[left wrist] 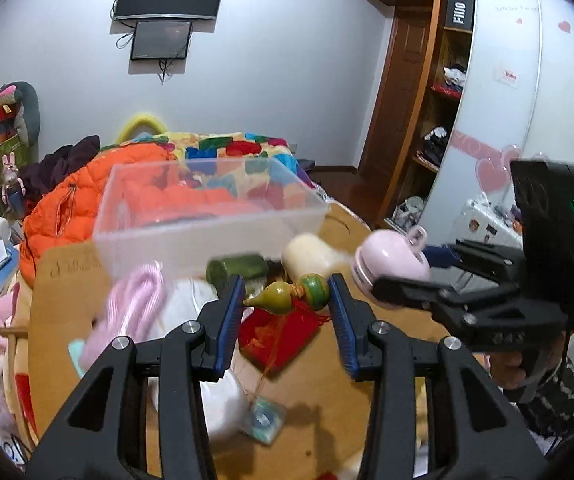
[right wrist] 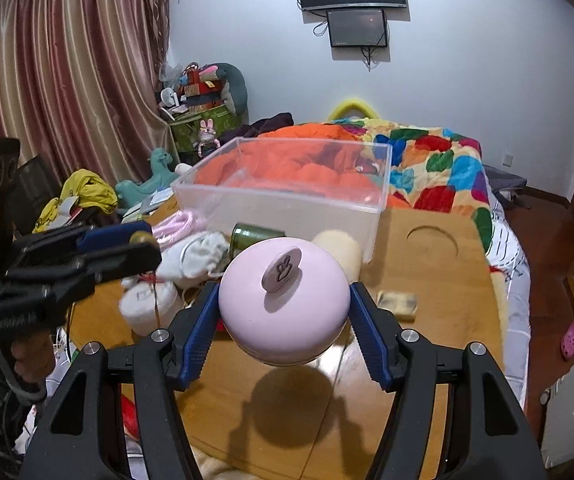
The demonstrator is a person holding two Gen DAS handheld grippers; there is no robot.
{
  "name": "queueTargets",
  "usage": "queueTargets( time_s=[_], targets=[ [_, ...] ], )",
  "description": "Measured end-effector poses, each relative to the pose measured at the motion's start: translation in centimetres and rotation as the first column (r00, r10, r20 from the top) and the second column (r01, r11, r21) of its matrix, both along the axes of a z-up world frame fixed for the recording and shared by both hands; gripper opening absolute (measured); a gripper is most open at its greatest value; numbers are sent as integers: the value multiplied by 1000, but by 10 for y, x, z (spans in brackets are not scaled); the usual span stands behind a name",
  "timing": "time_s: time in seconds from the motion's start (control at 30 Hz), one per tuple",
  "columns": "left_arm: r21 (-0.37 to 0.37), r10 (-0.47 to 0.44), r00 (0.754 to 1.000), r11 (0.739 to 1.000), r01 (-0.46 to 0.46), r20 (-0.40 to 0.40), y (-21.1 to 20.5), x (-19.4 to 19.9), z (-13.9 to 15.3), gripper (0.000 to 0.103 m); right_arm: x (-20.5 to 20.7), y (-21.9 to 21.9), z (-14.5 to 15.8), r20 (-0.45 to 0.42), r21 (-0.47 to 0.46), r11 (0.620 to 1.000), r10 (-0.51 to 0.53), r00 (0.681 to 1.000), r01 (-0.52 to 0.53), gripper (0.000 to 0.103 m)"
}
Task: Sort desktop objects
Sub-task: 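Carry the pink jar and gourd into the clear box while both tools open to release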
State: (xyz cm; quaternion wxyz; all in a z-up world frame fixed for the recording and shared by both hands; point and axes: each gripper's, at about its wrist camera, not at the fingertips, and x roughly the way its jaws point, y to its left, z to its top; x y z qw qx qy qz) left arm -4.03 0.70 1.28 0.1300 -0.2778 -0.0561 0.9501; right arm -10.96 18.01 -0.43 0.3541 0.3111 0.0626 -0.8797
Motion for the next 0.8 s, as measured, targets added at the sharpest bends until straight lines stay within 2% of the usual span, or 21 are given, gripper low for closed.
queueTargets(
  time_s=[0.13,0.5,0.8],
  targets=[
    [-21,22,1000,1000,-22,-15,-6,-17,11,42,-11,-2,11,-12,2,1000,8,1000,-8,60],
    [-22,46,998,999,-47,-38,-24,-54,38,42,-53,-18,31,-36,8,1000,17,999,-17,60],
    [-17,71,997,997,-72,-42,-39,-88,47,42,-89,-42,37,-38,35,999,24,999,-22,60]
  ],
)
